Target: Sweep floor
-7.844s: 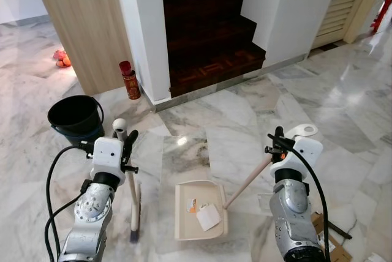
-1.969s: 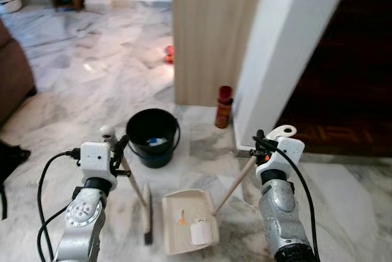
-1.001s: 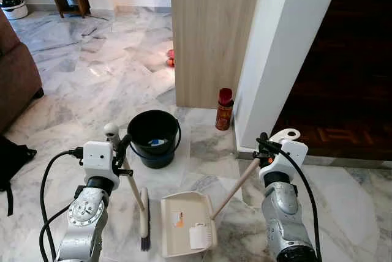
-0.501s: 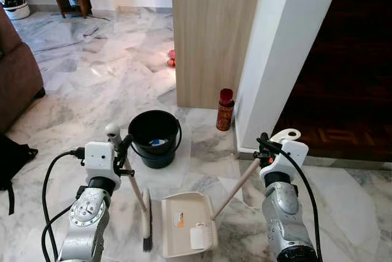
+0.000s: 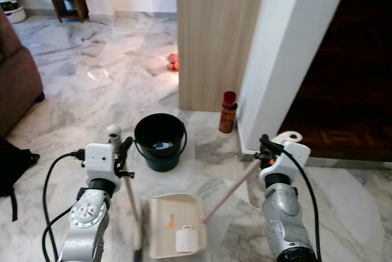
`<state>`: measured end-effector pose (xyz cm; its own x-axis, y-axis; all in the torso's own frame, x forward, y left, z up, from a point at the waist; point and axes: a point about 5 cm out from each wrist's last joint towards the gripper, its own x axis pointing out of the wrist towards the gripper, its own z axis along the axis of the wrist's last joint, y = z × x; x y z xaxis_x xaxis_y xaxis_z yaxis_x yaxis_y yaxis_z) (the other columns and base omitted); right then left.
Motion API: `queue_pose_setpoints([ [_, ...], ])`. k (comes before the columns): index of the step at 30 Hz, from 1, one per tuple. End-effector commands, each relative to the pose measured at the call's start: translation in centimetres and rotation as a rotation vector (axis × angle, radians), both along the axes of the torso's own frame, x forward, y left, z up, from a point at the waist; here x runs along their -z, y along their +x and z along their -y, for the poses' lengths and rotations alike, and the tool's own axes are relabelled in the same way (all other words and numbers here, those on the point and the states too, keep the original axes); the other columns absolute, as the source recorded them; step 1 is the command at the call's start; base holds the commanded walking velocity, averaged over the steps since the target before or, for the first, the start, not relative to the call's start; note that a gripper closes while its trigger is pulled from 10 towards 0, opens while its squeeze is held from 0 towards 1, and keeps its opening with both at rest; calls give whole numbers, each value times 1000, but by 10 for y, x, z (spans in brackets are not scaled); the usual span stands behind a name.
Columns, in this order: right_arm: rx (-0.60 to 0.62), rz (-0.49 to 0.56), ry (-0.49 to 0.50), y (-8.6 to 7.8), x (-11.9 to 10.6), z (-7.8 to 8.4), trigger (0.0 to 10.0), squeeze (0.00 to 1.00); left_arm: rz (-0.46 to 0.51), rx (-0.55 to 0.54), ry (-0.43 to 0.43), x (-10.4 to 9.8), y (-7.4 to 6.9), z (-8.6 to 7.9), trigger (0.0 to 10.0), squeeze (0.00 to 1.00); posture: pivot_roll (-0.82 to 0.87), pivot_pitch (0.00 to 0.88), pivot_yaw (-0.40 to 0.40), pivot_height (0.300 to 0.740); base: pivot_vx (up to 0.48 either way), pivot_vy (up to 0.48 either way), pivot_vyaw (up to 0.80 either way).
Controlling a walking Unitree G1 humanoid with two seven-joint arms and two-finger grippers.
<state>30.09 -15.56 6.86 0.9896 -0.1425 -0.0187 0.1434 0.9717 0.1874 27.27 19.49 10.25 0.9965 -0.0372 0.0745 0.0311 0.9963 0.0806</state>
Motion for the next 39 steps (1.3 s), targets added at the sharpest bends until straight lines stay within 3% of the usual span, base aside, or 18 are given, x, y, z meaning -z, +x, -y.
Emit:
queue_pose_setpoints([
  [1, 1, 51, 9, 4, -11, -2, 10000, 0, 42, -7, 13, -10, 2, -3, 10000, 0, 158, 28, -3, 740, 0, 334, 0],
  [13, -1, 46, 11, 4, -11, -2, 10000, 0, 41, -6, 12, -10, 2, -2, 10000, 0, 158, 30, -6, 740, 0, 330, 0],
  [39, 0, 73, 2, 5, -15, -3, 10000, 0, 38, -11, 41, -9, -1, -3, 10000, 0, 162, 43, -7, 740, 0, 0, 0],
])
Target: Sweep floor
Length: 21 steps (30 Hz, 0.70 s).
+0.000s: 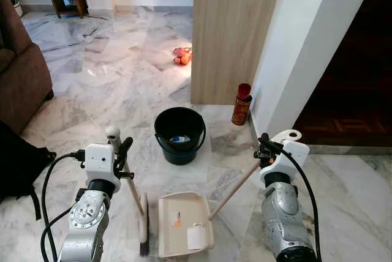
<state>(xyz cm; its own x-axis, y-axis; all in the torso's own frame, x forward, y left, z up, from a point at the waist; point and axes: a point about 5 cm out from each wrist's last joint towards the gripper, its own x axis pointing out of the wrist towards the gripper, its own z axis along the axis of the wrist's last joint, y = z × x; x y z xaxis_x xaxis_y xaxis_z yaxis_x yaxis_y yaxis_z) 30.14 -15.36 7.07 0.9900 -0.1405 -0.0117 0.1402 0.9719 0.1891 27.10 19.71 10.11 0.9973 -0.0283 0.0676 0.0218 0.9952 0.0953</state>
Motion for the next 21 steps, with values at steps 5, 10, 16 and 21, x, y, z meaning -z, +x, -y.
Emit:
queue_pose_setpoints([
  [5, -3, 64, -14, 4, -13, -1, 10000, 0, 44, 3, 32, -11, 1, 0, 10000, 0, 160, 40, -7, 740, 0, 0, 81],
  [10, -8, 69, -7, 5, -14, -1, 10000, 0, 46, -2, 35, -11, 2, -1, 10000, 0, 161, 35, -8, 740, 149, 0, 672],
  [16, -11, 65, 3, 7, -15, -2, 10000, 0, 49, 10, 36, -12, 4, 1, 10000, 0, 162, 26, -7, 740, 282, 0, 0],
  [21, -15, 58, -16, 6, -13, -2, 10000, 0, 50, 14, 38, -12, 4, 2, 10000, 0, 163, 20, -6, 740, 289, 0, 0],
])
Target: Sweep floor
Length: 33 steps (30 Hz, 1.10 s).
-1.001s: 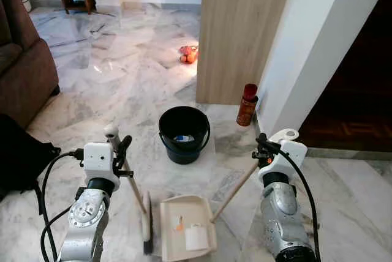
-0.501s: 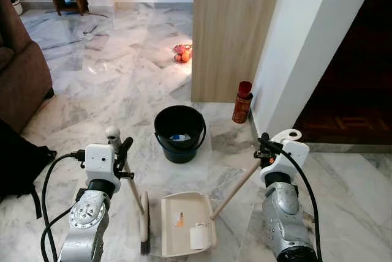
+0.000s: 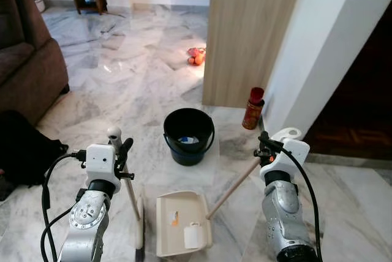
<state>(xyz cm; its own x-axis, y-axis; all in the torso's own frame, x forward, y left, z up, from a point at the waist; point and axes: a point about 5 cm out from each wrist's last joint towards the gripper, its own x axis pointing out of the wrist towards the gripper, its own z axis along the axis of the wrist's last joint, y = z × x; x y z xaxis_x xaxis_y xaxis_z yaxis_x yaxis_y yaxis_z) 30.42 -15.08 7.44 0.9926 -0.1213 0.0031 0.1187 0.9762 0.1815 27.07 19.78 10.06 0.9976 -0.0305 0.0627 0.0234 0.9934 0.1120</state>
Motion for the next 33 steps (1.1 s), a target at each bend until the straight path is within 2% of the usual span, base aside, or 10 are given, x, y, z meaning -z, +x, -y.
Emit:
queue_pose_setpoints([
  [1, 3, 47, -7, 3, -9, 0, 10000, 0, 55, 14, 22, -12, 4, 2, 10000, 0, 164, 17, -5, 740, 292, 0, 0],
  [8, 3, 38, -4, 4, -8, 0, 10000, 0, 58, 14, 24, -13, 4, 2, 10000, 0, 165, 15, -4, 740, 310, 0, 509],
  [33, -7, 35, 6, 4, -8, -2, 10000, 0, 57, 16, 21, -13, 4, 3, 10000, 0, 167, 21, -9, 740, 326, 0, 0],
])
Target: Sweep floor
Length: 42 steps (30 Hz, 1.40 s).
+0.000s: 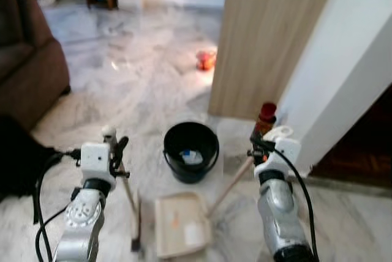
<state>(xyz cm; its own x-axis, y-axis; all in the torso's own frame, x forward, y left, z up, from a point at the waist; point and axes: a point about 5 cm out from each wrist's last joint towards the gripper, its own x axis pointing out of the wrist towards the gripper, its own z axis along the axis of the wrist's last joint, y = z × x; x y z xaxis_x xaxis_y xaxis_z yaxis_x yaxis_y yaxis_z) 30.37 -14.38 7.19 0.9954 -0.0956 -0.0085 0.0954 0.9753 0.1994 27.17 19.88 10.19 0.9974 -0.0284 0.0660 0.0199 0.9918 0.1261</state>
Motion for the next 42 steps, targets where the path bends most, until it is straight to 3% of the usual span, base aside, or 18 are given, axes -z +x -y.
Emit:
queue_pose_setpoints([
  [1, 19, 45, -14, 4, -10, 6, 10000, 0, 54, 21, 6, -11, 3, 4, 10000, 0, 167, 21, -10, 740, 0, 0, 0],
  [9, 19, 50, -16, 5, -12, 6, 10000, 0, 54, 31, 14, -10, 1, 4, 10000, 0, 164, 23, -8, 740, 0, 0, 0],
  [23, 15, 129, -42, 0, -35, 15, 10000, 0, -17, -5, 46, 13, -13, -5, 10000, 0, 160, 31, -5, 740, 0, 0, 0],
  [35, -32, 182, -81, -10, -77, 14, 10000, 0, -41, -12, 61, 20, -14, -9, 10000, 0, 155, 34, 4, 740, 0, 0, 0],
  [42, -60, 151, -131, -18, -87, 15, 10000, 0, -44, -5, 61, 21, -13, -9, 10000, 0, 149, 36, 10, 740, 0, 0, 0],
])
